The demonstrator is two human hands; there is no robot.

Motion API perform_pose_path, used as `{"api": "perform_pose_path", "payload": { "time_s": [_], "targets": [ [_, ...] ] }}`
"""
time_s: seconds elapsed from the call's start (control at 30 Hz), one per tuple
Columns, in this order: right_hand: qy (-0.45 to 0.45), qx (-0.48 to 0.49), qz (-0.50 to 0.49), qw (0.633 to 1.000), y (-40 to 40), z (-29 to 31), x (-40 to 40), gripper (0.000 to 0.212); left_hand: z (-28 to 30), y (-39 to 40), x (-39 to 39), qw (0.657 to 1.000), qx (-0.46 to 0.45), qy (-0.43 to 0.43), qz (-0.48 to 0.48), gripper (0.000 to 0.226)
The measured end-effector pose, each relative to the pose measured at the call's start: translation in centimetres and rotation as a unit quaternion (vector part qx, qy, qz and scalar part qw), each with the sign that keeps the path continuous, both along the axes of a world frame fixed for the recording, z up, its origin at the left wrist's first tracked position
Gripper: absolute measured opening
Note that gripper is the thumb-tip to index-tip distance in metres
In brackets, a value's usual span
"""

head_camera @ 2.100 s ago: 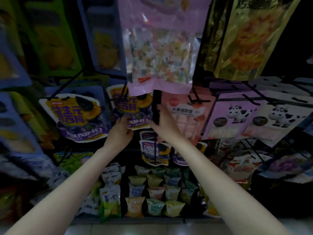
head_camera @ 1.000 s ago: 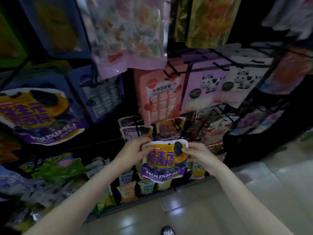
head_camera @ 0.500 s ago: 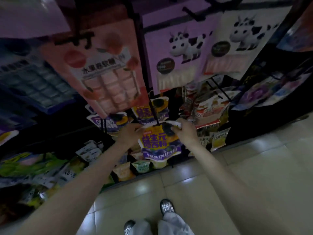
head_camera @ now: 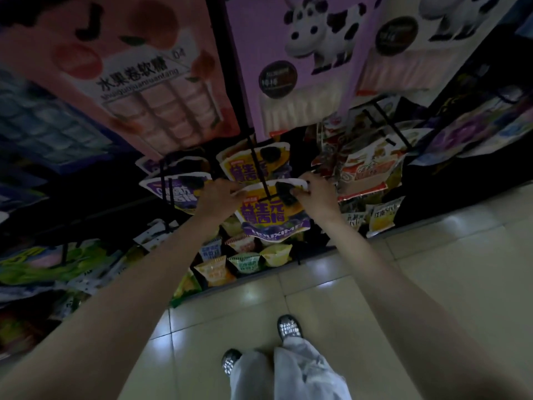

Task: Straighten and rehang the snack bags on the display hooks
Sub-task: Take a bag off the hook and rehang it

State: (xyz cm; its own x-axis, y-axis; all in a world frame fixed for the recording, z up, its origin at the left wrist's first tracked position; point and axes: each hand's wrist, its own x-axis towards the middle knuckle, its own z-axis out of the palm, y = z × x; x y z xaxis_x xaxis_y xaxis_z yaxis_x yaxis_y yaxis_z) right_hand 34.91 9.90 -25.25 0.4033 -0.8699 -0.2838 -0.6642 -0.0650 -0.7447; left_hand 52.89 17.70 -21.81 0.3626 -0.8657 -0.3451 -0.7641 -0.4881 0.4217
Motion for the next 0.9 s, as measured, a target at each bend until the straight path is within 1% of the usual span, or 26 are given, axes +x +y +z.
{"api": "perform_pose_path", "payload": {
  "time_s": [0.2,0.37,0.47,0.57,0.63,0.67,0.77,0.83,0.9],
  "targets": [
    [0.0,-0.003,-0.008,1.0,1.1,-0.4,0.1,0.03,-0.2,0.2,0.3,1.0,0.014,0.0,0.002,0.031],
    [-0.019,-0.02,-0.027,0.999,0.9,-0.7,0.1,0.024,-0.6,0.1,0.1,1.0,0.023,0.003,0.014,0.031],
    [-0.012,-0.025,-0.02,0.999,0.7,-1.2,0.1,0.023,-0.9,0.5,-0.5,0.997,0.025,0.043,0.054,0.033],
    [-0.025,-0.018,-0.033,0.999,0.7,-2.0,-0.1,0.023,-1.4,0.9,-0.9,0.989,-0.008,0.097,0.111,0.03],
    [-0.035,-0.025,-0.039,0.998,0.8,-2.3,0.0,0.022,-1.6,1.0,-1.1,0.982,-0.029,0.118,0.143,0.023],
    [-0.038,-0.032,-0.038,0.998,0.8,-2.4,0.2,0.021,-1.7,1.0,-1.0,0.981,-0.032,0.118,0.151,0.021],
    [-0.045,-0.055,-0.04,0.997,0.2,-2.1,1.6,0.02,-1.9,0.6,-0.6,0.98,-0.044,0.091,0.172,0.034],
    [-0.042,-0.066,-0.038,0.996,-0.3,-1.7,2.6,0.023,-1.9,0.3,-0.3,0.978,-0.061,0.082,0.181,0.035],
    [-0.035,-0.065,-0.028,0.997,-0.6,-1.6,2.9,0.025,-1.8,0.3,-0.3,0.981,-0.065,0.071,0.168,0.035]
  ]
}}
